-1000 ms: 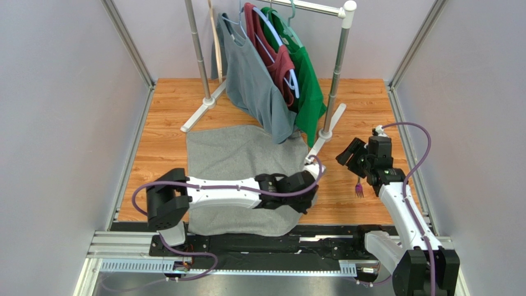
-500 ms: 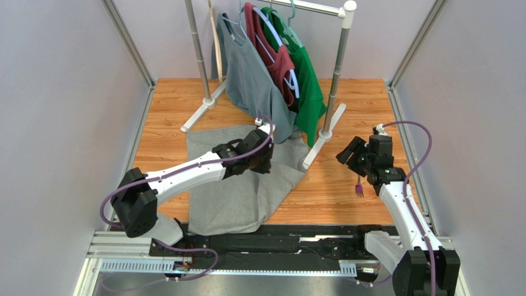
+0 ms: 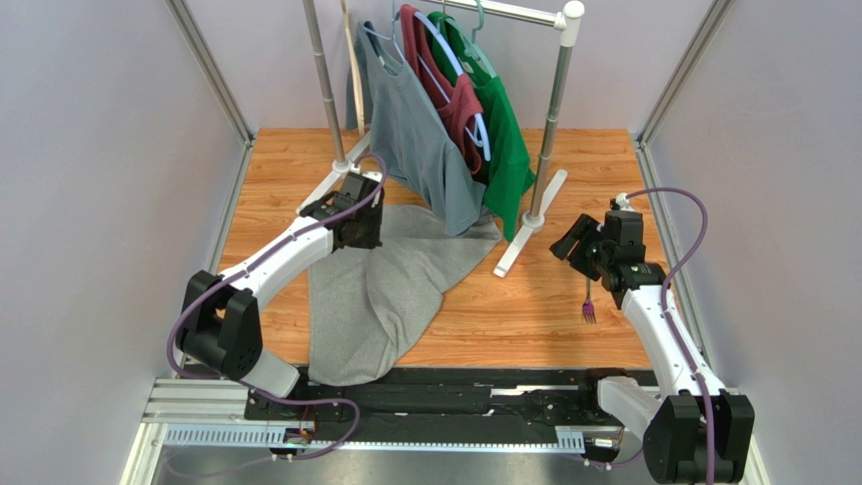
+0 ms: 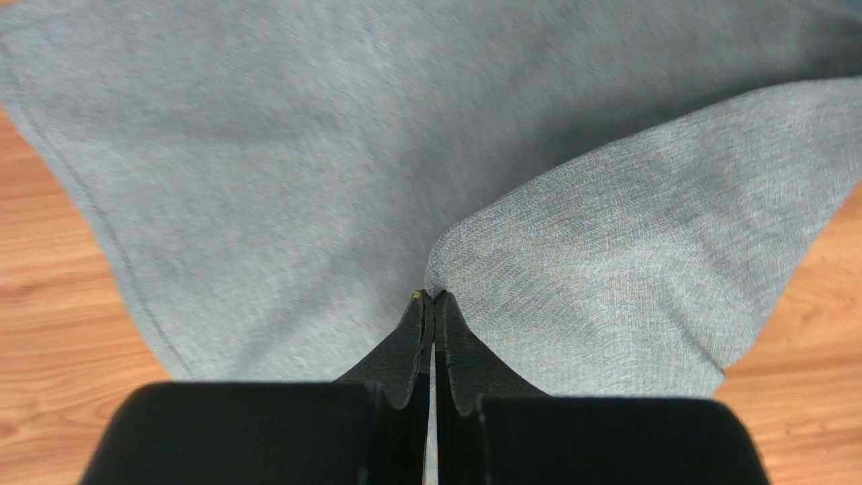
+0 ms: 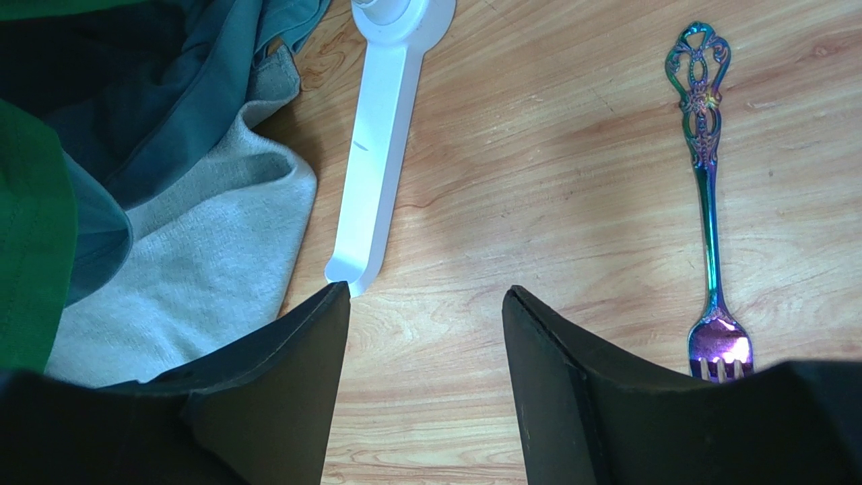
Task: Fold the napkin, place the utensils inside, and roll it up
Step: Fold the napkin at the center of the board.
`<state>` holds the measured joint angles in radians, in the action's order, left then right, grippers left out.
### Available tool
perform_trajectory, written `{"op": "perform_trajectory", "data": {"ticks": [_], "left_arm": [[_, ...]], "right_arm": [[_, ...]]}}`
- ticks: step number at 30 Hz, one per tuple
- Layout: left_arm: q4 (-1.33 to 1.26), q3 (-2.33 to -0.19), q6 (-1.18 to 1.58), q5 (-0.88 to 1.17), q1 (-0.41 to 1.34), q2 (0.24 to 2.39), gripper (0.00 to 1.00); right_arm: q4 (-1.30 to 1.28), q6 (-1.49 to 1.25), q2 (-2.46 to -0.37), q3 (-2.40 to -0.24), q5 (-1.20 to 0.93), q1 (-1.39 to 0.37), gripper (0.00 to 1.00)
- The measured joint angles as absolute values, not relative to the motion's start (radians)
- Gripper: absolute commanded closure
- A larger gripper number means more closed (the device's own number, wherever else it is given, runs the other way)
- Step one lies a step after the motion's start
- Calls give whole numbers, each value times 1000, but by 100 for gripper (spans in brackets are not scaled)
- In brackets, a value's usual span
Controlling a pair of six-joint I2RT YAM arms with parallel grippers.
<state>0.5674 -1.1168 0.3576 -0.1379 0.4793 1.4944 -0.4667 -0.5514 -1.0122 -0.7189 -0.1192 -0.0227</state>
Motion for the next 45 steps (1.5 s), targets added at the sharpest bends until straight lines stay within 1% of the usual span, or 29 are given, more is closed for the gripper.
{"op": "perform_trajectory", "data": {"ticks": [6,14,25,38,45], "left_arm": [[600,-1249,273,-128,357,1621,100],[643,-1365,173,-129,251,1754,100],[662,-1436,116,-118,129,1866,100],[649,-1488,97,-78,23,1946,100],[643,-1542,86,-48,-6,1994,100]], "right_arm": [[-466,-549,-1038,-735,-125,-23,39],[-467,-545,-1070,-759,-125,-23,39],[-463,-534,-1099,-764,-127,-23,39],[-452,-529,-1114,-765,-141,-23,39],[-451,-526,-1124,-765,-143,-23,39]]}}
